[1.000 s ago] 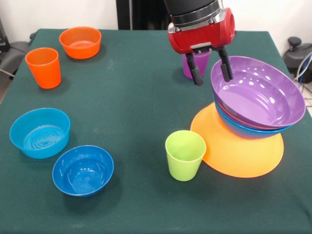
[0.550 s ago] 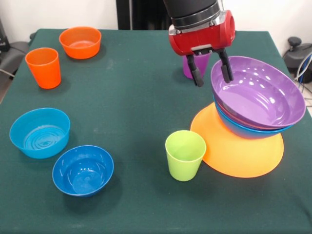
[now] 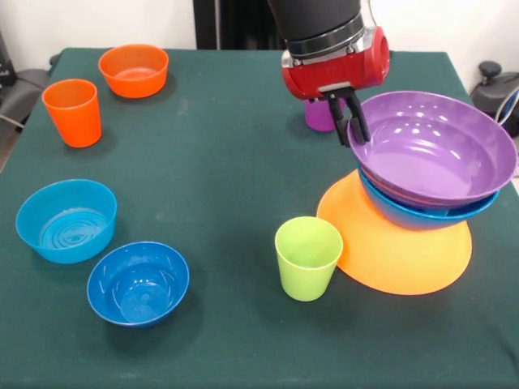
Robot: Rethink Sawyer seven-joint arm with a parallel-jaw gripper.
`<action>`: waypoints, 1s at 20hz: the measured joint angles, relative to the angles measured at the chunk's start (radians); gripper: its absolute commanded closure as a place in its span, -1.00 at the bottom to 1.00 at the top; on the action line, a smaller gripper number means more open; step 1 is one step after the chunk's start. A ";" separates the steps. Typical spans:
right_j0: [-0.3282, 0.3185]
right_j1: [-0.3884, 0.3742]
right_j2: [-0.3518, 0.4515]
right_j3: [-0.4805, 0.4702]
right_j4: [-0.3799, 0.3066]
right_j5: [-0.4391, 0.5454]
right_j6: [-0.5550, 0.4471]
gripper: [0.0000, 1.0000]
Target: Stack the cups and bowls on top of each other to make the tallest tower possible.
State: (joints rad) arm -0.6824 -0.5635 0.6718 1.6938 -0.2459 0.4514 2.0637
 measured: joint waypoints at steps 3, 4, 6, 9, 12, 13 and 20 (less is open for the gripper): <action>-0.007 0.018 0.002 0.000 0.001 0.000 0.000 1.00; -0.008 0.020 0.003 0.000 0.001 0.000 0.000 1.00; -0.016 0.024 0.006 0.000 0.003 0.000 0.000 1.00; -0.025 0.030 0.009 0.000 0.003 0.000 0.000 1.00; -0.029 0.032 0.009 0.000 0.003 0.000 0.000 1.00; -0.029 0.032 0.010 0.000 0.003 0.000 0.000 1.00; -0.028 0.032 0.010 0.000 0.003 0.000 0.000 -1.00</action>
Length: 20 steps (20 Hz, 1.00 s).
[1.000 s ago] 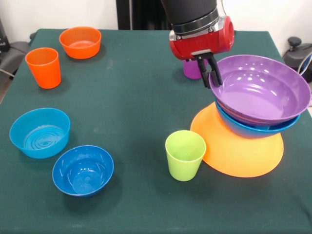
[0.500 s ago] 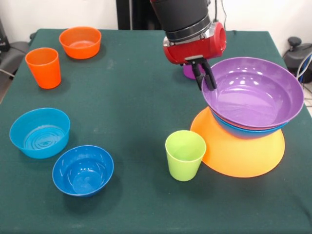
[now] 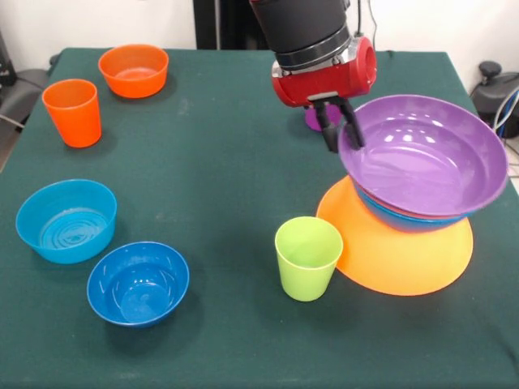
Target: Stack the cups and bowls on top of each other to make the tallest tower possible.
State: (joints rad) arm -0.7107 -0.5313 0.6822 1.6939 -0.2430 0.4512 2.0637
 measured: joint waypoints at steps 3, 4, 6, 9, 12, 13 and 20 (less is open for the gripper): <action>0.000 0.000 0.000 0.000 0.000 0.000 0.000 -1.00; 0.001 0.000 0.000 0.000 0.000 0.000 0.000 -1.00; 0.002 0.000 0.000 0.000 0.000 0.000 0.000 -1.00; 0.004 0.000 -0.001 0.000 0.000 0.000 0.000 -1.00; 0.006 -0.001 -0.001 0.000 0.000 0.000 0.000 -1.00; 0.007 -0.003 -0.001 0.001 0.000 0.000 0.000 -1.00; 0.005 -0.040 0.000 0.015 0.006 0.000 0.000 -1.00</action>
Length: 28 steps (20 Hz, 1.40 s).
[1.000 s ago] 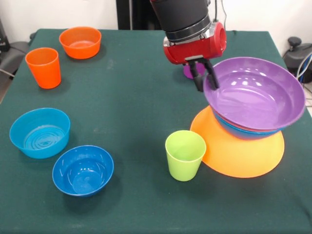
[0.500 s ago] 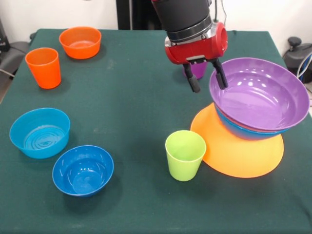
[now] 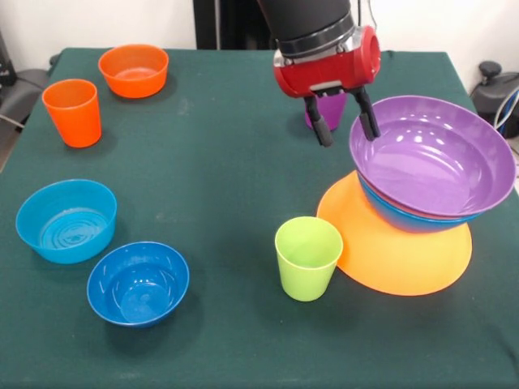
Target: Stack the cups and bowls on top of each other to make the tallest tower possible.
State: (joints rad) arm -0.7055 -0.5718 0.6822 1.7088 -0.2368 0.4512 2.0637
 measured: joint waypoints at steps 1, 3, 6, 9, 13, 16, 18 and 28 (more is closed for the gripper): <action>-0.001 -0.010 0.000 0.003 0.003 0.000 0.000 -1.00; -0.002 -0.027 0.000 0.008 0.009 0.000 0.000 -1.00; -0.003 -0.048 0.000 0.011 0.017 0.000 0.000 -1.00; -0.004 -0.076 0.000 0.012 0.035 0.000 0.000 -1.00; -0.004 -0.100 0.000 0.012 0.043 0.000 0.000 -1.00; -0.004 -0.112 -0.001 0.012 0.042 0.001 0.000 -1.00; -0.004 -0.122 -0.002 0.012 0.042 0.006 0.000 -1.00; -0.031 -0.172 -0.014 0.012 0.037 0.120 0.000 -1.00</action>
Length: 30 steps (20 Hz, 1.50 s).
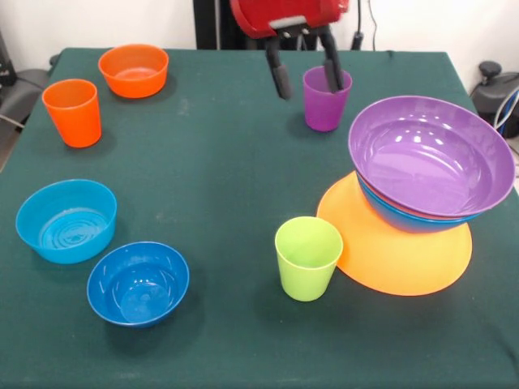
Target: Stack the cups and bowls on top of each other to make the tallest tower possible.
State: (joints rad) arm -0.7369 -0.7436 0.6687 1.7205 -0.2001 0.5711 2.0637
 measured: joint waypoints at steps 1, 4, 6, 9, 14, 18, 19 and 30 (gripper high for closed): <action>-0.007 -0.004 0.000 0.000 -0.001 0.017 0.000 -1.00; -0.036 -0.019 0.000 -0.001 -0.010 0.080 0.000 -1.00; -0.059 -0.025 0.000 -0.002 -0.021 0.116 0.000 -1.00; -0.093 -0.025 0.000 -0.003 -0.040 0.149 0.000 -1.00; -0.141 -0.019 0.000 -0.009 -0.095 0.161 0.000 -1.00; -0.167 -0.007 0.000 -0.019 -0.141 0.161 0.000 -1.00; -0.176 -0.002 0.000 -0.021 -0.154 0.161 0.000 -1.00; -0.237 0.035 0.000 -0.024 -0.244 0.162 0.000 -1.00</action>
State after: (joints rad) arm -0.9738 -0.7088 0.6687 1.6964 -0.4437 0.7330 2.0637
